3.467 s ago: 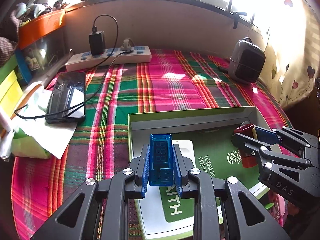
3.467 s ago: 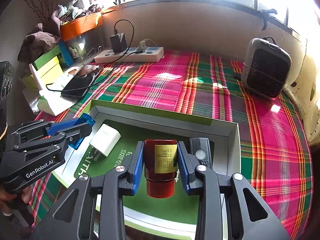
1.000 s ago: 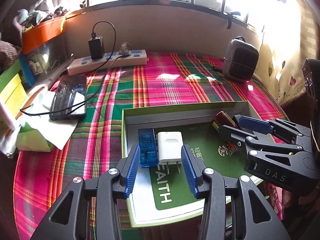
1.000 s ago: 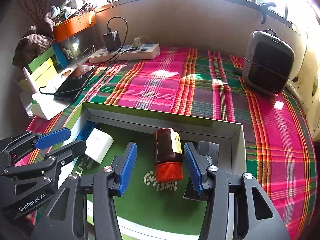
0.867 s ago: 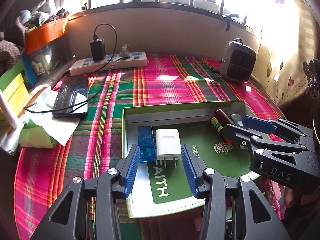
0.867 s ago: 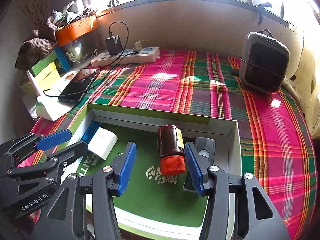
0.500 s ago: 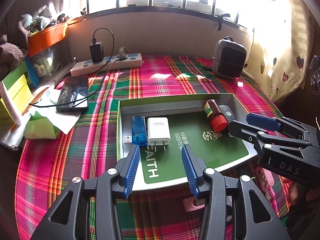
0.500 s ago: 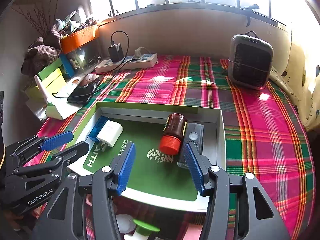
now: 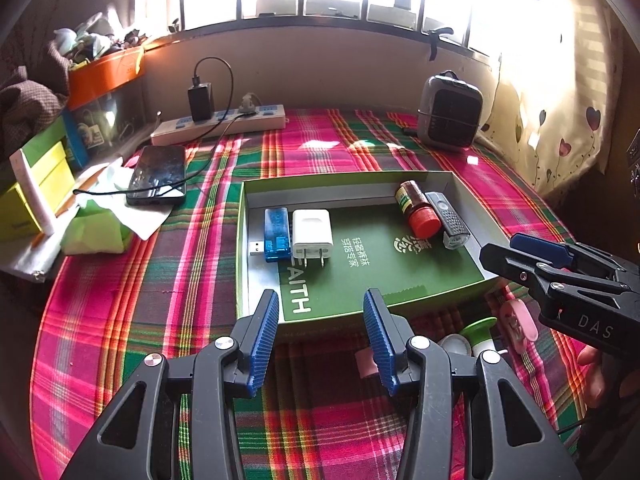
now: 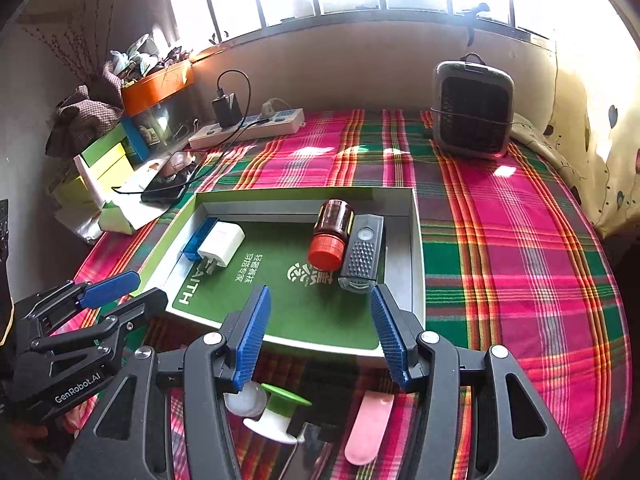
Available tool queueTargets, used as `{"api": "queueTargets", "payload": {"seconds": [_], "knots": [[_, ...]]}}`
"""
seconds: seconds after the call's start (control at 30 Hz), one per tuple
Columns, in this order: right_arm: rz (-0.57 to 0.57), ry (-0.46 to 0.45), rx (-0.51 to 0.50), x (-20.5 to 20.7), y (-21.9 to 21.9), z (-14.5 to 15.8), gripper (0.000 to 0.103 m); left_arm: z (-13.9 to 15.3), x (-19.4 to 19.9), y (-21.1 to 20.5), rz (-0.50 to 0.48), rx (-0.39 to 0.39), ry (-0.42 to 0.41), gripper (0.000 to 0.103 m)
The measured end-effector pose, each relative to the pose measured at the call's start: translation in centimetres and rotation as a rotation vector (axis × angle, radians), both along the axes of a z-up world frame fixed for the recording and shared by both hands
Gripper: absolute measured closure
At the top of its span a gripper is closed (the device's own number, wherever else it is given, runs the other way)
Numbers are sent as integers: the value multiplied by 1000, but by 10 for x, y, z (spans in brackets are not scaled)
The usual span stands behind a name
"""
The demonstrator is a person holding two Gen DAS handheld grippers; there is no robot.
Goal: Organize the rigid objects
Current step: 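Grasp the black round key fob with the left tool while the right tool grasps the black lighter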
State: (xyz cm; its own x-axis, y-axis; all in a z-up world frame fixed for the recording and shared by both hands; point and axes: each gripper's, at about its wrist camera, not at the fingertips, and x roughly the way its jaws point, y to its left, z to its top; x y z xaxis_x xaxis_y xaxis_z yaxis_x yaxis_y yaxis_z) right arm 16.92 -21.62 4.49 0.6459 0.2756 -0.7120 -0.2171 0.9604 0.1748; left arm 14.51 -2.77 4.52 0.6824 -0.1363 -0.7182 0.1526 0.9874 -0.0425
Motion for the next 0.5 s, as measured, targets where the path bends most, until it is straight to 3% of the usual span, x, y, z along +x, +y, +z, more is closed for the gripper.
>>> {"api": "queueTargets", "payload": {"seconds": [0.2, 0.5], "knots": [[-17, 9, -11, -19, -8, -4, 50, -1, -12, -3, -10, -2, 0, 60], [-41, 44, -2, -53, -20, -14, 50, -13, -26, 1, -31, -68, 33, 60]]}}
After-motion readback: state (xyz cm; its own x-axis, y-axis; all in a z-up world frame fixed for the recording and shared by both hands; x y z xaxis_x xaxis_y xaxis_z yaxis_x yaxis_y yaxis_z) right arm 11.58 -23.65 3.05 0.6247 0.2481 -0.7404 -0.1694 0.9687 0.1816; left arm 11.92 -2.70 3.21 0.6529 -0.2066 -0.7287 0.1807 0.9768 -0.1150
